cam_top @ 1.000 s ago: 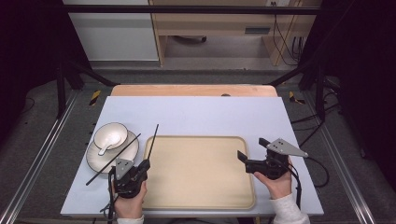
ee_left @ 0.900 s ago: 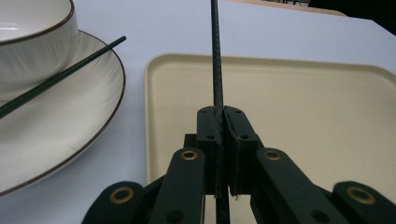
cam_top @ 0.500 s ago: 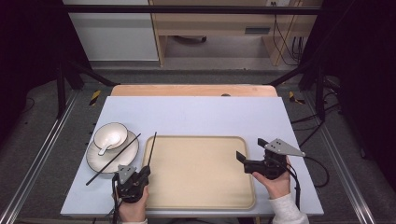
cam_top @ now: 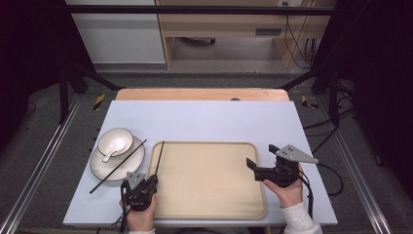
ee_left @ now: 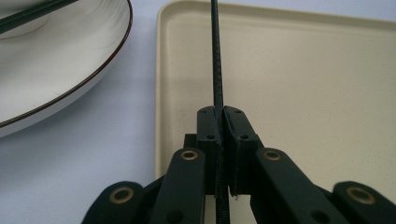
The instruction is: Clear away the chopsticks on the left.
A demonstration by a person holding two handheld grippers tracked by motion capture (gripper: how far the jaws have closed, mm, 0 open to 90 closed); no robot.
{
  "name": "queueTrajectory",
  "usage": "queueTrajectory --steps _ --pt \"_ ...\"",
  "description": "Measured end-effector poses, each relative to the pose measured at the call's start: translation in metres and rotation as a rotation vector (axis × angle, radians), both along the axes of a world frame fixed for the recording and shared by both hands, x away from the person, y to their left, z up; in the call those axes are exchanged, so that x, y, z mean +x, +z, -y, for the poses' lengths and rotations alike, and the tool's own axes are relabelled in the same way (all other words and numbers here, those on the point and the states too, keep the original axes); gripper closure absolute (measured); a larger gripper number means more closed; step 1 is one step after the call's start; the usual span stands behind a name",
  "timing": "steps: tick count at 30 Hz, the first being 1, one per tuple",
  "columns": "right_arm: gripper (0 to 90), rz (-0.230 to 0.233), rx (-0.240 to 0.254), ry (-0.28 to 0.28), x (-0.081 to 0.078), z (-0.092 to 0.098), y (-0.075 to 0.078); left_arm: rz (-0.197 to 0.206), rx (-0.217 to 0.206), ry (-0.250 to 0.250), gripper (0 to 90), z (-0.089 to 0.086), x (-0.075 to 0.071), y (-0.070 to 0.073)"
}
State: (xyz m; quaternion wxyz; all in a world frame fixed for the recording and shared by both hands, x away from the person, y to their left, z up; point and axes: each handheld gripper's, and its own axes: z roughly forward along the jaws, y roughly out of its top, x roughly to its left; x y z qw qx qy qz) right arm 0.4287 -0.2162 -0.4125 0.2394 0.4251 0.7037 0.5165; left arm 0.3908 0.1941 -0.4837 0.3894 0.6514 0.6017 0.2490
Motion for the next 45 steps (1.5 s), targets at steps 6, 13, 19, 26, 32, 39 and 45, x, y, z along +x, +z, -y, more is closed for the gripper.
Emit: queueTrajectory --steps 6,13,19,26,32,39,45 --pt "4.2 -0.001 0.000 0.001 0.000 0.000 0.000 -0.026 0.020 -0.004 85.4 0.002 0.002 0.000" --pt "4.2 0.000 0.003 0.002 0.000 0.000 0.000 -0.047 0.041 -0.008 85.3 0.003 0.003 0.000" --pt "4.1 0.002 0.001 0.001 0.000 0.000 0.000 -0.052 0.040 -0.014 84.4 0.003 0.004 0.000" --pt "4.1 0.006 0.005 -0.003 -0.001 0.001 0.002 -0.009 0.024 -0.043 74.3 0.000 0.003 0.010" --pt "4.1 0.007 0.007 -0.004 -0.001 0.002 0.002 0.045 -0.015 -0.135 58.7 -0.008 0.006 0.033" --pt "4.1 0.006 0.009 -0.003 -0.002 0.001 0.003 0.103 0.001 -0.289 44.5 -0.011 0.013 0.055" --pt "4.1 0.010 0.013 0.000 -0.002 0.002 0.003 0.092 0.042 -0.360 36.0 -0.013 0.019 0.061"
